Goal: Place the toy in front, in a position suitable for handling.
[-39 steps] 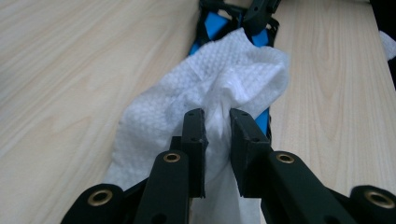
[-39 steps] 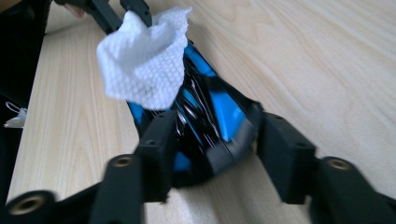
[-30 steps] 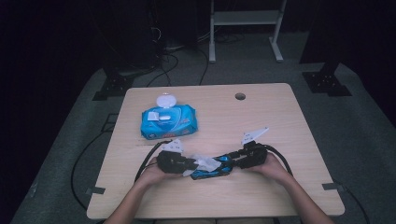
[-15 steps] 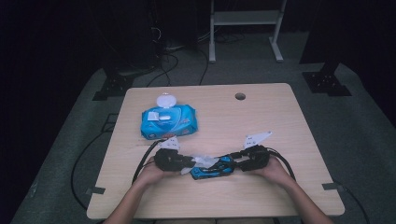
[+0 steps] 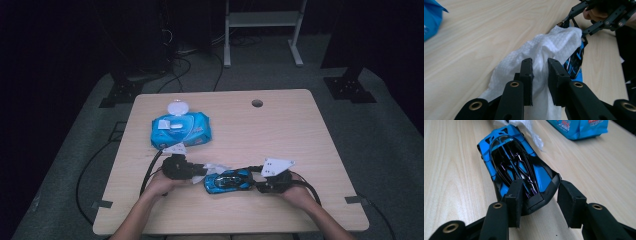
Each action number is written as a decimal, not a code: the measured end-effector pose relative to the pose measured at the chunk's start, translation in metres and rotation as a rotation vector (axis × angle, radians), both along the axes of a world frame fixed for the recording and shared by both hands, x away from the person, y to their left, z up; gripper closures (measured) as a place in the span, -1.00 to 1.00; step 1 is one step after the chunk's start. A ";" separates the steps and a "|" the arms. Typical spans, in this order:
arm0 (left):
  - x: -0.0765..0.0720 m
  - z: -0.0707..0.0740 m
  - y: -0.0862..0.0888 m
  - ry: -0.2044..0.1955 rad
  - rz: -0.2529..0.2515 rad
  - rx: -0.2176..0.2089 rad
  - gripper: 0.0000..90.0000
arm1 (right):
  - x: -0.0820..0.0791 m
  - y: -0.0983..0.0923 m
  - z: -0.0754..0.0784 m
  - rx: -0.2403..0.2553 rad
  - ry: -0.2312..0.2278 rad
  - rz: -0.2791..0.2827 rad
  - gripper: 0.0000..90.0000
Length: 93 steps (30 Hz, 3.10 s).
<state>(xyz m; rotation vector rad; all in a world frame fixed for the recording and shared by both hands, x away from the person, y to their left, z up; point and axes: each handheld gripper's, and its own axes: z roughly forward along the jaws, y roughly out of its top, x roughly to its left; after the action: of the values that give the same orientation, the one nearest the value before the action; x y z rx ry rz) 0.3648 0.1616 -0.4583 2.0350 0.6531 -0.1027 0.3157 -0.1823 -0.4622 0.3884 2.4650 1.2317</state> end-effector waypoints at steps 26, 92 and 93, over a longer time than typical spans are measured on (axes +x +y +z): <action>-0.005 -0.010 -0.017 0.144 -0.145 -0.034 0.22 | -0.036 0.001 -0.010 -0.013 -0.204 -0.062 0.25; -0.016 0.036 -0.028 -0.263 -0.158 0.039 0.70 | 0.007 -0.006 -0.008 0.036 0.094 0.031 0.09; -0.017 0.037 -0.029 -0.265 -0.160 0.038 0.74 | 0.006 -0.007 -0.008 0.046 0.102 0.027 0.11</action>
<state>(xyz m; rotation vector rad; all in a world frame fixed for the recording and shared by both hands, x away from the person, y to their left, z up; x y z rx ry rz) 0.3480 0.1321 -0.4216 2.0884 0.3285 0.0861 0.3220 -0.1893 -0.4697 0.4420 2.5384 1.3114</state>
